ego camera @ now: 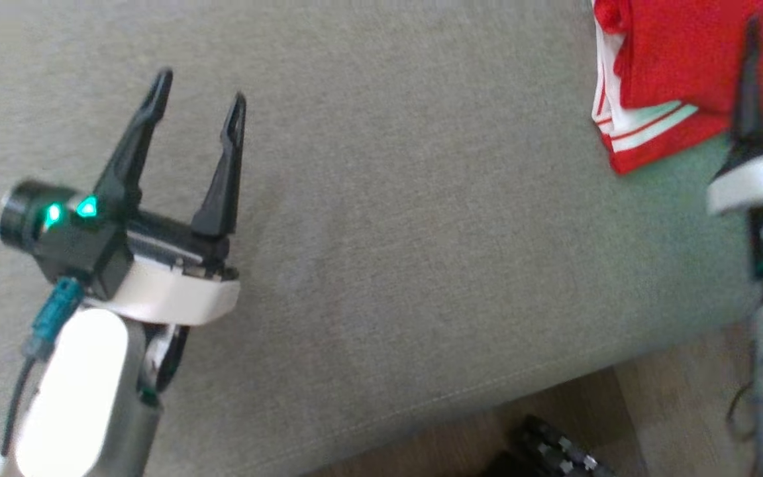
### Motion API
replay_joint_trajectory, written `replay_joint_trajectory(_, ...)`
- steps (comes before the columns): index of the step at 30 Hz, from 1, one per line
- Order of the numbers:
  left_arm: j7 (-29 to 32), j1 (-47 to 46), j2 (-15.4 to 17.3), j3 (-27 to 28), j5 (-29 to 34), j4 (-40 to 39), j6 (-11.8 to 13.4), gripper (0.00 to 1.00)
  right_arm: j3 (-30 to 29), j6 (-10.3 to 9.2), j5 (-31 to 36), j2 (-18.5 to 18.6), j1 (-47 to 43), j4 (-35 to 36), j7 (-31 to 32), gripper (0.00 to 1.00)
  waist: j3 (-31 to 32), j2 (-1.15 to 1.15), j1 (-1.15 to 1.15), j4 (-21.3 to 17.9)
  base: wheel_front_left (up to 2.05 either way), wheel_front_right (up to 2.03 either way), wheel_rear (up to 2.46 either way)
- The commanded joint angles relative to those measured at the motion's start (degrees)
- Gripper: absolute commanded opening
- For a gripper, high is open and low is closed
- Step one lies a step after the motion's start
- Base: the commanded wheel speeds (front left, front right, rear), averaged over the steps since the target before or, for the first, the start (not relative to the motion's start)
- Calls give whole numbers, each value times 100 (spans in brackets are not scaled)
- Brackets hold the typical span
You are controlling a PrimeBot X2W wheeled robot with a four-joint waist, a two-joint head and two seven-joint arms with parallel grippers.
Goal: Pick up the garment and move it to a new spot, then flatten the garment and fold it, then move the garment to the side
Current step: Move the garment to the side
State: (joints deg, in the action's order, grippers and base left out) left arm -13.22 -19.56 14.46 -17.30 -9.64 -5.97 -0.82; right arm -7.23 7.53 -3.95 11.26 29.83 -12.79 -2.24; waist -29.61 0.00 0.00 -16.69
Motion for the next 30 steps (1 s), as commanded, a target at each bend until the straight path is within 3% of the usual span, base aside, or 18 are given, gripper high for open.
replay_joint_trajectory(1, -65, 181, 12, 266, -76, -65, 103, 100, 230, -4, 28, -177, -449, 492, -130, 100, 392, 0, 0, 333, 0, 0, 0)
replay_joint_trajectory(9, -141, 582, -177, 509, -286, 272, 372, 100, 701, -4, -27, -669, -1383, 1130, -251, 100, 925, 0, 0, 986, 0, 0, 0)
replay_joint_trajectory(18, -173, 1008, -273, 758, -388, 531, 517, 100, 795, -4, -172, -824, -2075, 1429, -149, 100, 1509, 0, 0, 1720, 0, 0, 0)
replay_joint_trajectory(30, -177, 1639, -348, 718, -353, 634, 494, 100, 731, -4, -459, -837, -2933, 1704, 75, 100, 2271, 0, 0, 1785, 0, 0, 0)
